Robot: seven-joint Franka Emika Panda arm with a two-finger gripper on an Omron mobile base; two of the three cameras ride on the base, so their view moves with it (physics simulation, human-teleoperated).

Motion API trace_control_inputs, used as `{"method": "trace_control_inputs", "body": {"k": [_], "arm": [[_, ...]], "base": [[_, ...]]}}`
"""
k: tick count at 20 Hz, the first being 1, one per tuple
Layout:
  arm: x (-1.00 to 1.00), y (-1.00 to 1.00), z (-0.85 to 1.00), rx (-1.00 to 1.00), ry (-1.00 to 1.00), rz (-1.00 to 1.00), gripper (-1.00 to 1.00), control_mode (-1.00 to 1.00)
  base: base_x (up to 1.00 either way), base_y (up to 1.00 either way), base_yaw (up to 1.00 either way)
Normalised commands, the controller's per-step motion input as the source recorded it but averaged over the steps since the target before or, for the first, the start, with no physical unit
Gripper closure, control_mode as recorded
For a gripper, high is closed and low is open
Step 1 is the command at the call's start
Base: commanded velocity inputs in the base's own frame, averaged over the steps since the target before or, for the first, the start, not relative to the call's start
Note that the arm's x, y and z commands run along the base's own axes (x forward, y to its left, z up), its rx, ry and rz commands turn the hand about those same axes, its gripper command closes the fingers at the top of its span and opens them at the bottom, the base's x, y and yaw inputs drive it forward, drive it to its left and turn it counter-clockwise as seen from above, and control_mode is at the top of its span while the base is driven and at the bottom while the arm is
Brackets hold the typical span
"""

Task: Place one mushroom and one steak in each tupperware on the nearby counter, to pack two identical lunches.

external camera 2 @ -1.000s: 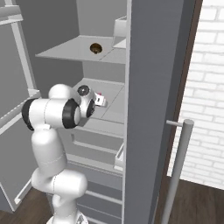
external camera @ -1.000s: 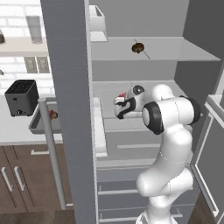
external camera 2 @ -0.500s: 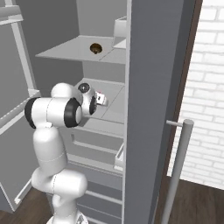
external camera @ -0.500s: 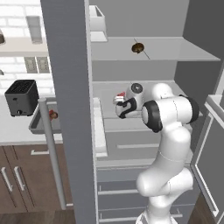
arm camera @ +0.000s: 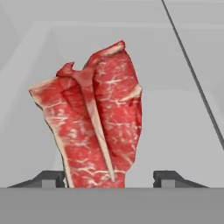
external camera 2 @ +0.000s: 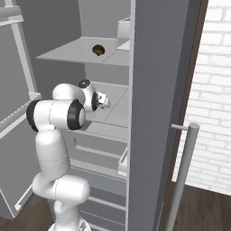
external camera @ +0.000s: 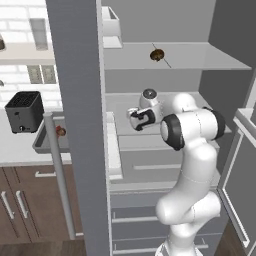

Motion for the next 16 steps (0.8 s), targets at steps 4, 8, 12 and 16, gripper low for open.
{"method": "trace_control_inputs", "body": {"k": [4, 8, 12, 16], "arm": [[0.01, 0.13, -0.51, -0.01, 0.05, 0.0, 1.0, -1.0], [-0.03, 0.11, -0.44, 0.0, 0.03, 0.0, 1.0, -1.0], [-0.78, 0.01, -0.17, 0.0, -0.1, 0.0, 1.0, -1.0], [-1.0, -0.01, 0.05, 0.0, -0.35, 0.0, 1.0, -1.0]], "base": [[0.0, 0.0, 0.0], [0.0, 0.0, 0.0], [0.0, 0.0, 0.0], [0.0, 0.0, 0.0]]}}
